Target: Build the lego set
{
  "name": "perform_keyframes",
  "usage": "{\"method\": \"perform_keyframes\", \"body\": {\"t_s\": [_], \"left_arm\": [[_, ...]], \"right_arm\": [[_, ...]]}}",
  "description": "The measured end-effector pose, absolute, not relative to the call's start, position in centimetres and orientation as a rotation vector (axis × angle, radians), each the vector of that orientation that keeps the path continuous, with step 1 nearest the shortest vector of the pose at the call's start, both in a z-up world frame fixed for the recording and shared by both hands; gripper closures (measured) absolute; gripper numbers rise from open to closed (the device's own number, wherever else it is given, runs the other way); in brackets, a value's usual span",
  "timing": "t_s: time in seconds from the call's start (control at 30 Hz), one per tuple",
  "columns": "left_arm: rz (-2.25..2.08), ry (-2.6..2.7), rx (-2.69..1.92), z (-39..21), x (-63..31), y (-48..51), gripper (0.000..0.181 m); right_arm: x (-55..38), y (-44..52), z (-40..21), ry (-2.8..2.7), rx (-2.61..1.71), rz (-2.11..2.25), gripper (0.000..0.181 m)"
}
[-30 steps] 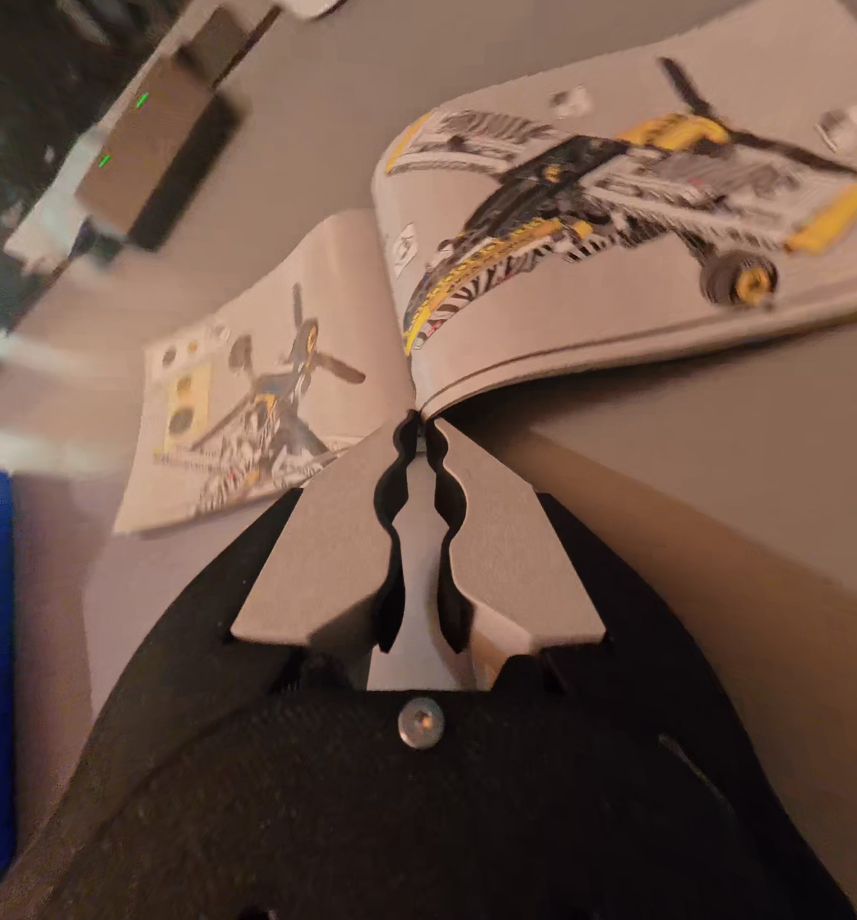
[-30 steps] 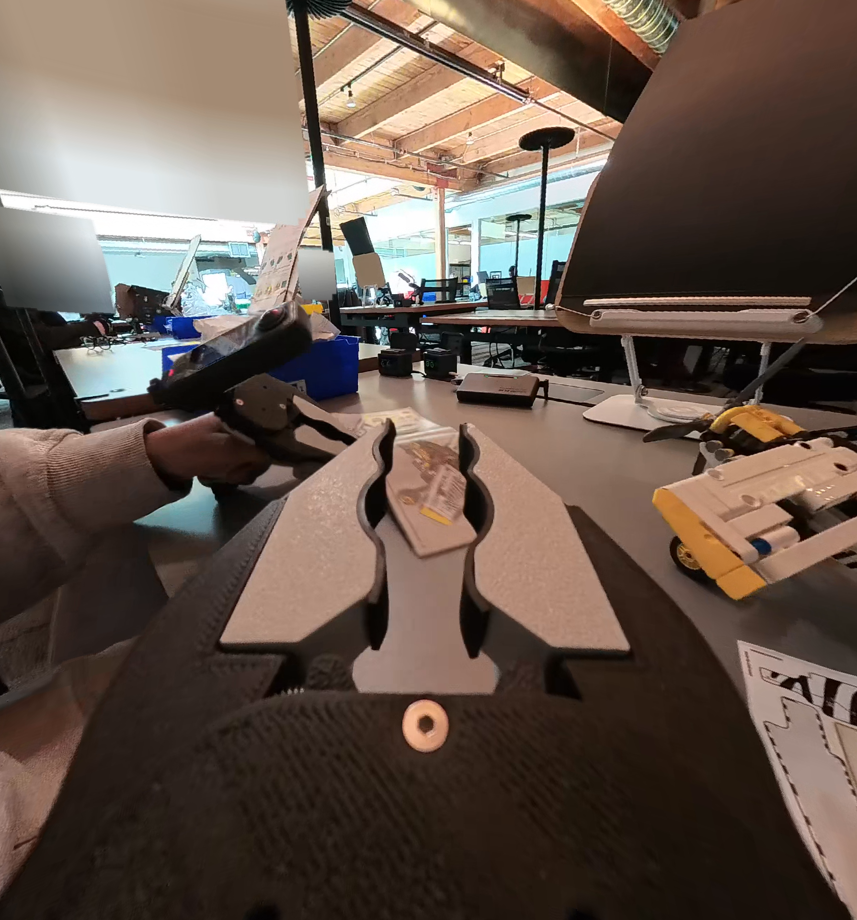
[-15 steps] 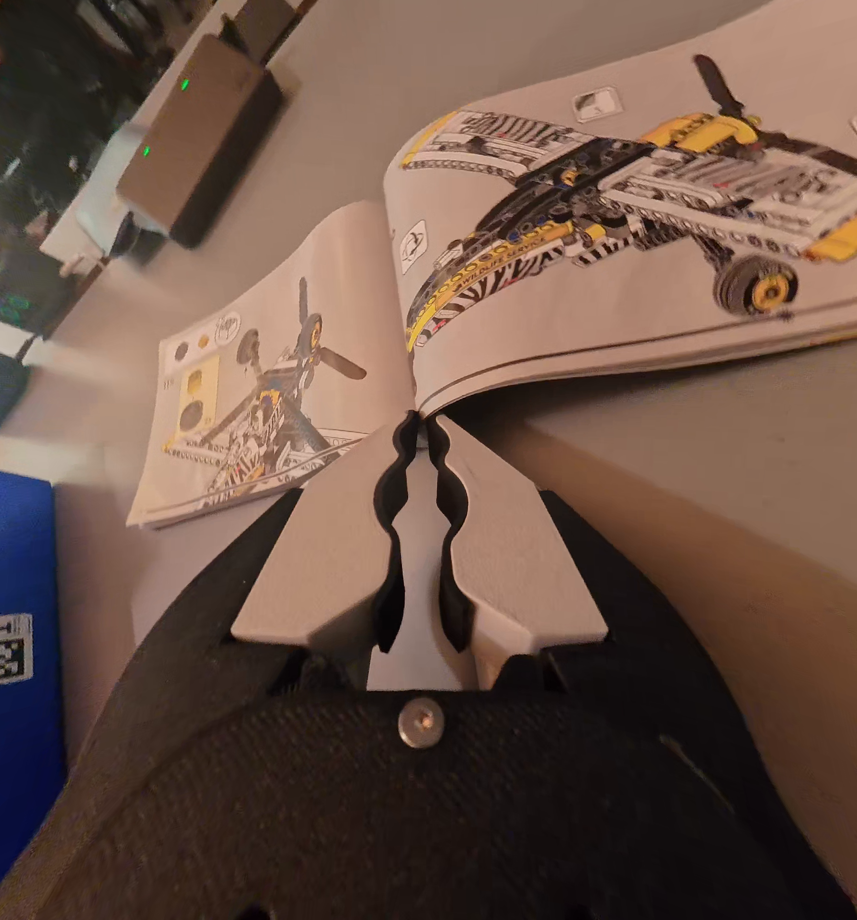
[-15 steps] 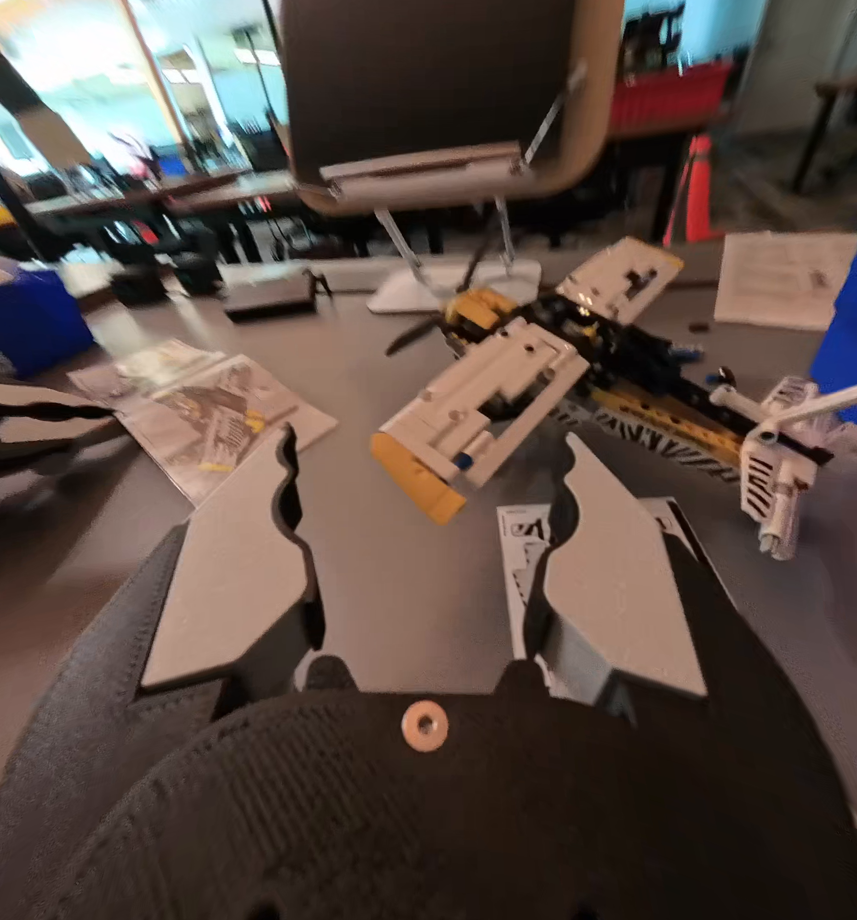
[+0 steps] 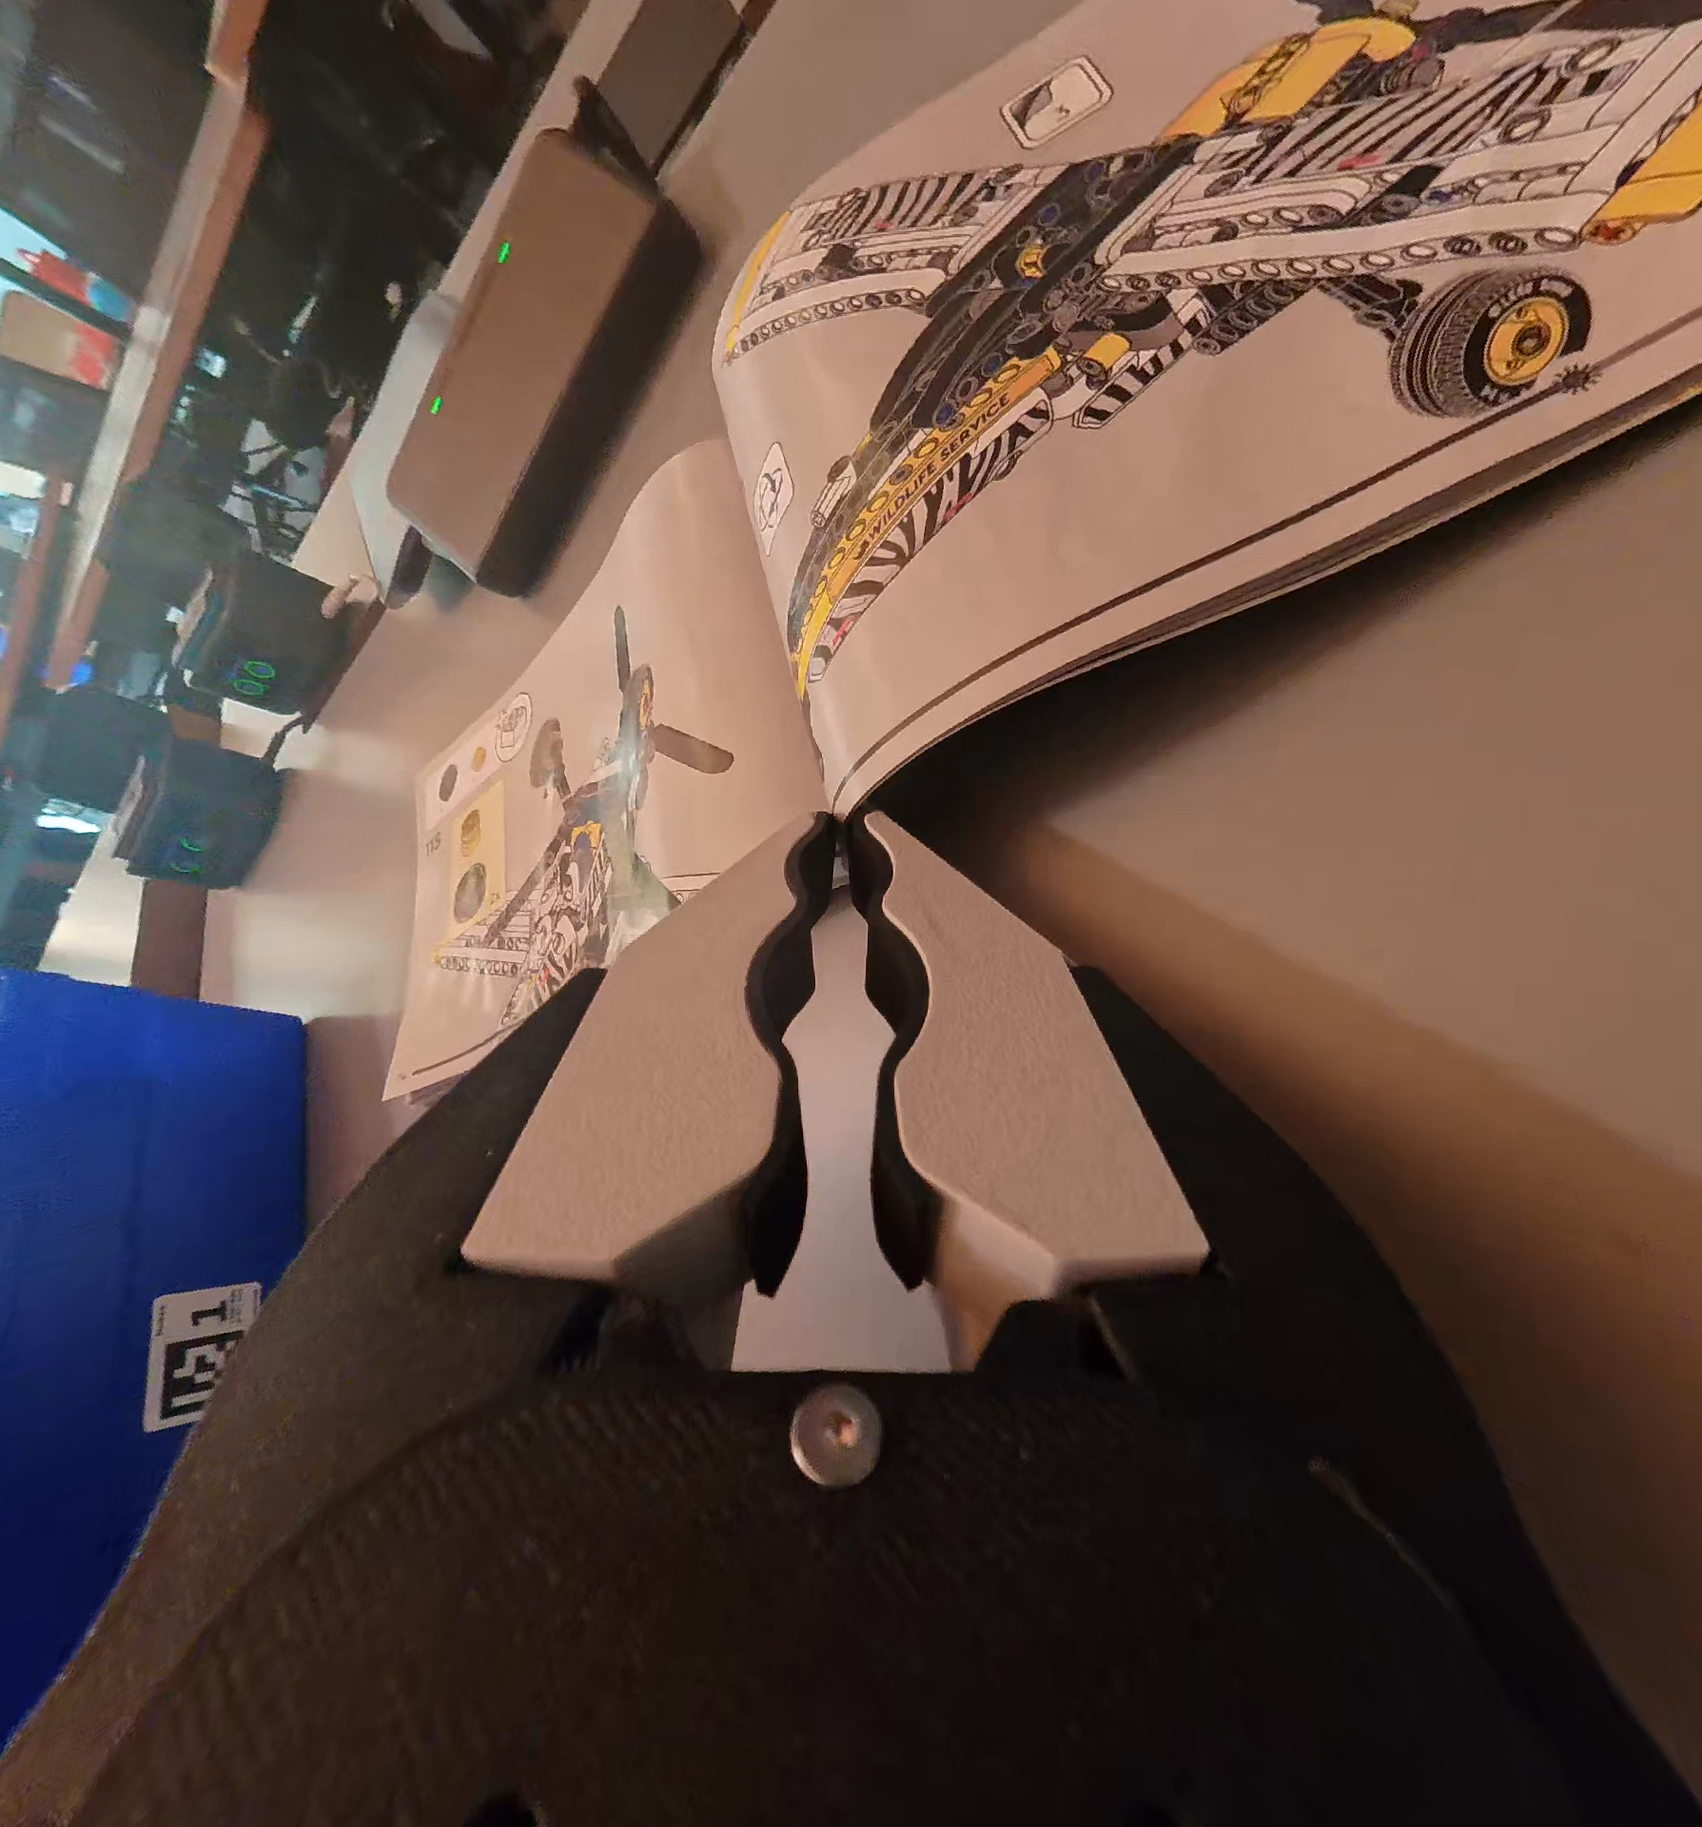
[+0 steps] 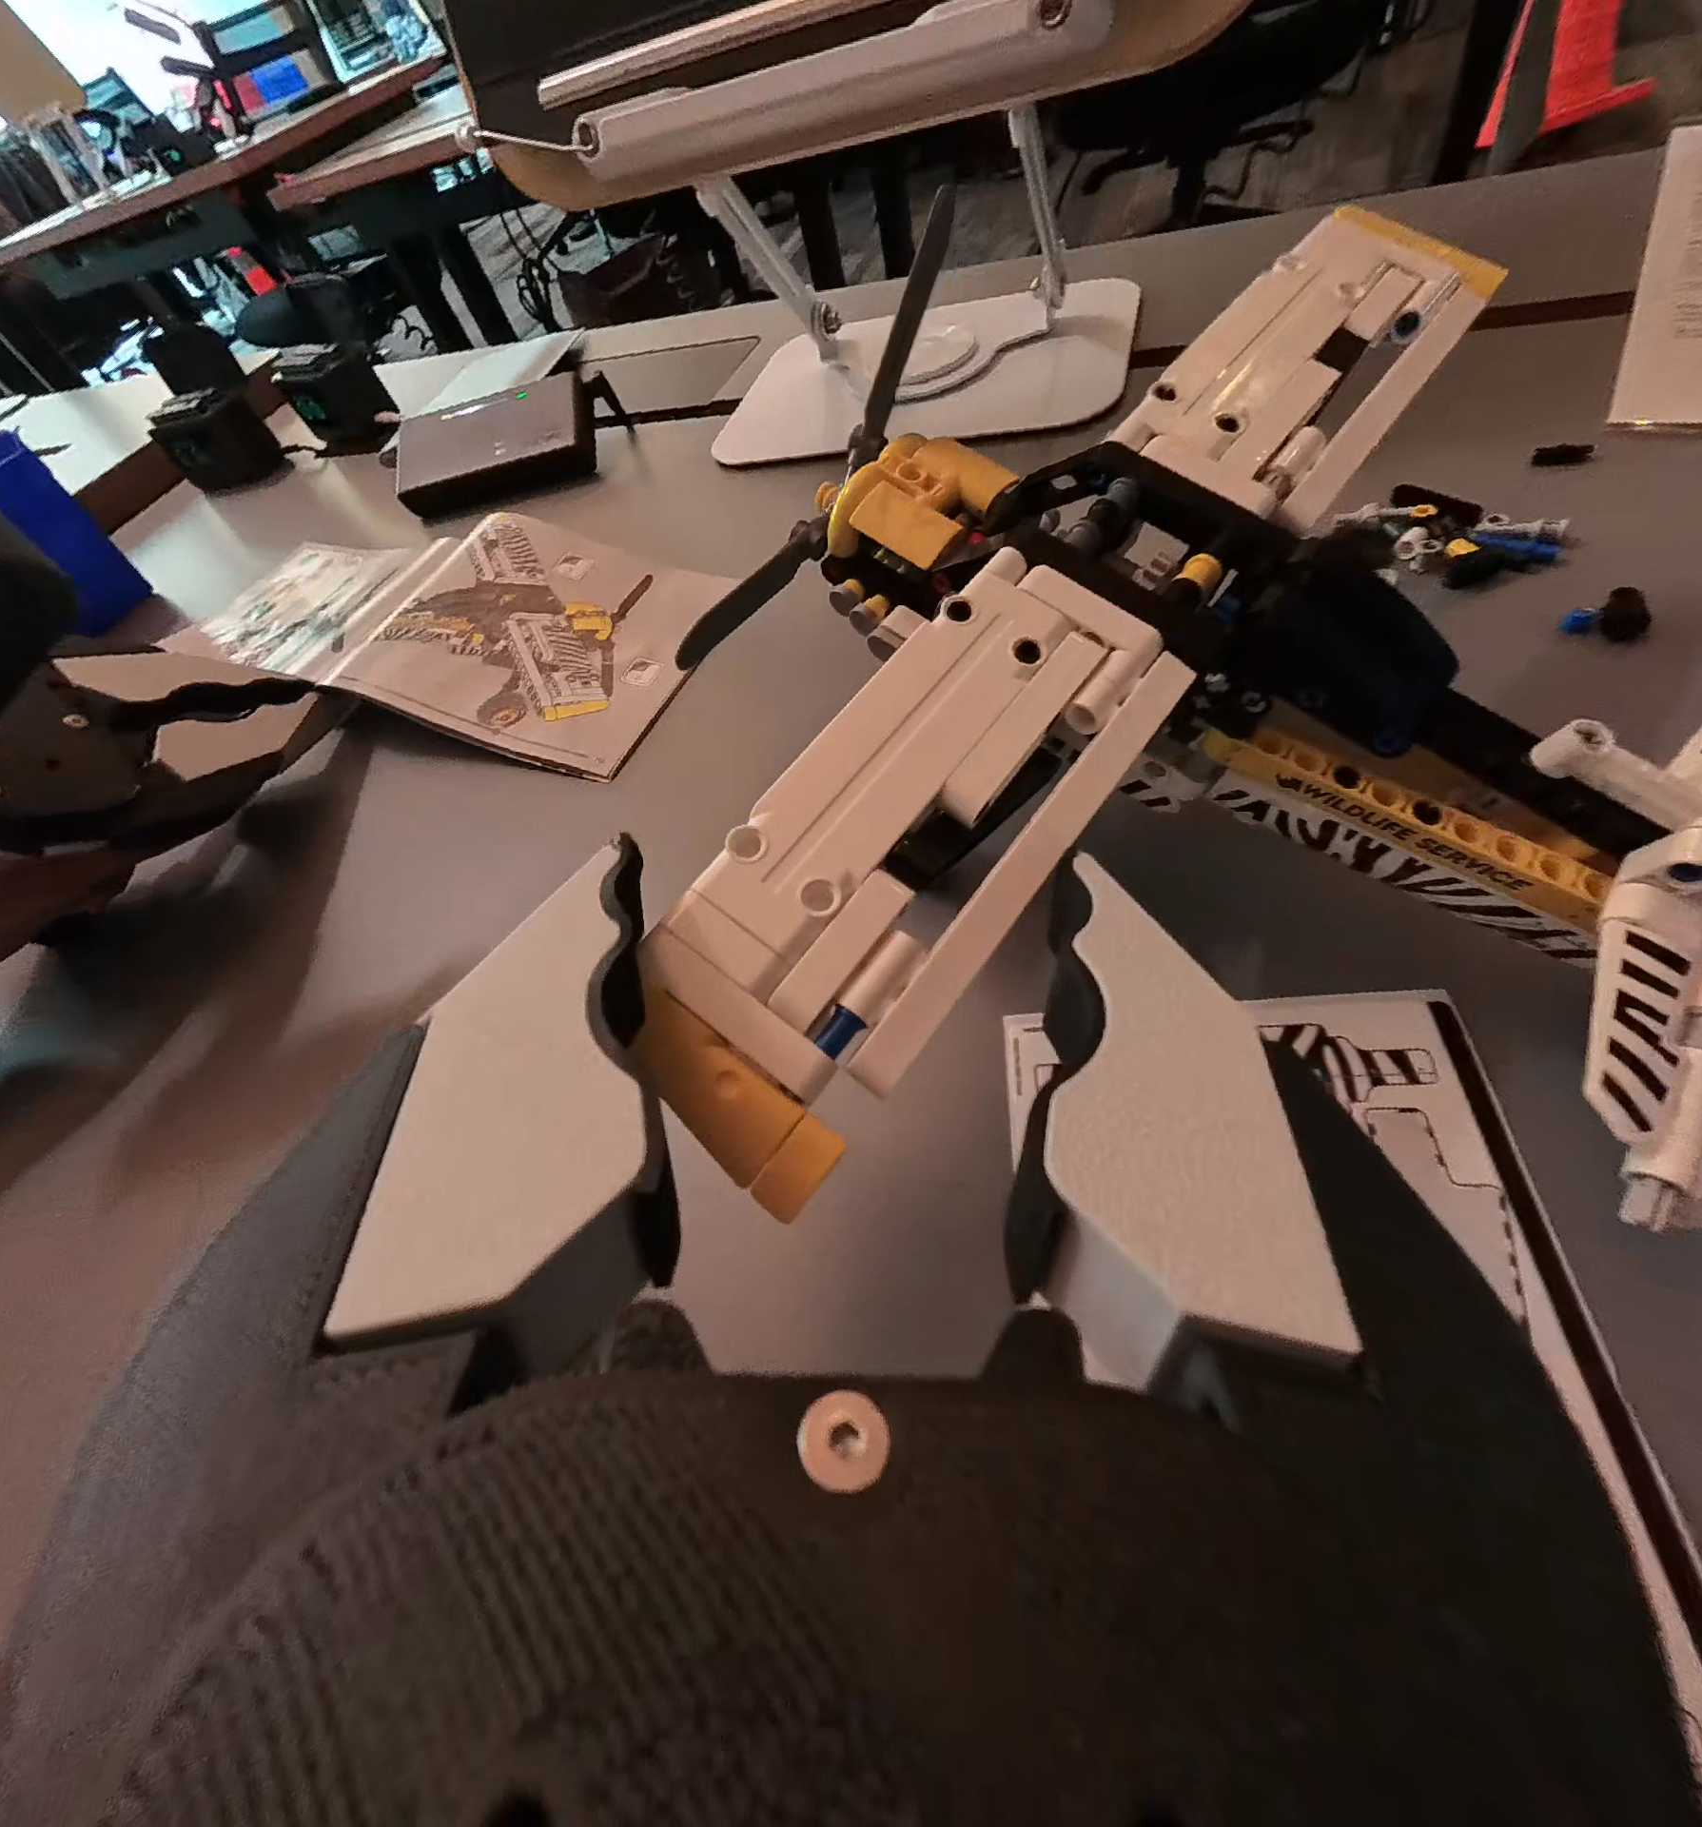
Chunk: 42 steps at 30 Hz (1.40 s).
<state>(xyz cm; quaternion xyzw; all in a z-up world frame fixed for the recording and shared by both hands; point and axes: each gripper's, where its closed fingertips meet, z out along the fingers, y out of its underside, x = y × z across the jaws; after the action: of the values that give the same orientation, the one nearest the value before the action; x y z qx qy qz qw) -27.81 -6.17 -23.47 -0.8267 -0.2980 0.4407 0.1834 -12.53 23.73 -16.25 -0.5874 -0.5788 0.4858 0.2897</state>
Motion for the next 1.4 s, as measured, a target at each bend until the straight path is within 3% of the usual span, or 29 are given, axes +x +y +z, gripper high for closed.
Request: {"method": "perform_keyframes", "body": {"t_s": [0.17,0.5,0.53,0.63,0.77,1.03,1.4], "left_arm": [[1.192,-0.962,-2.294,-23.5,-28.0,-7.7,0.177],[1.164,-1.032,-2.265,-23.3,-28.4,-8.4,0.177],[1.173,-1.029,-2.268,-23.3,-28.3,-8.4,0.177],[1.176,-1.022,-2.271,-23.5,-28.3,-8.4,0.177],[1.169,-1.022,-2.268,-23.4,-28.4,-8.5,0.177],[1.213,-0.994,-2.288,-23.5,-28.5,-8.6,0.177],[0.993,-1.015,-2.23,-23.3,-28.2,-7.8,0.176]], "right_arm": [[-11.8,22.5,-16.6,-1.67,-1.499,1.318,0.1],[-8.0,18.4,-14.9,-1.86,-1.393,1.738,0.122],[-7.7,18.1,-14.9,-1.881,-1.37,1.741,0.13],[-6.6,16.7,-13.5,-1.902,-1.214,1.839,0.181],[-5.9,16.9,-11.4,-1.835,-1.194,1.931,0.16],[-6.1,19.1,-11.0,-1.738,-1.218,1.857,0.149],[-8.4,23.7,-13.6,-1.632,-1.19,1.271,0.126]]}}
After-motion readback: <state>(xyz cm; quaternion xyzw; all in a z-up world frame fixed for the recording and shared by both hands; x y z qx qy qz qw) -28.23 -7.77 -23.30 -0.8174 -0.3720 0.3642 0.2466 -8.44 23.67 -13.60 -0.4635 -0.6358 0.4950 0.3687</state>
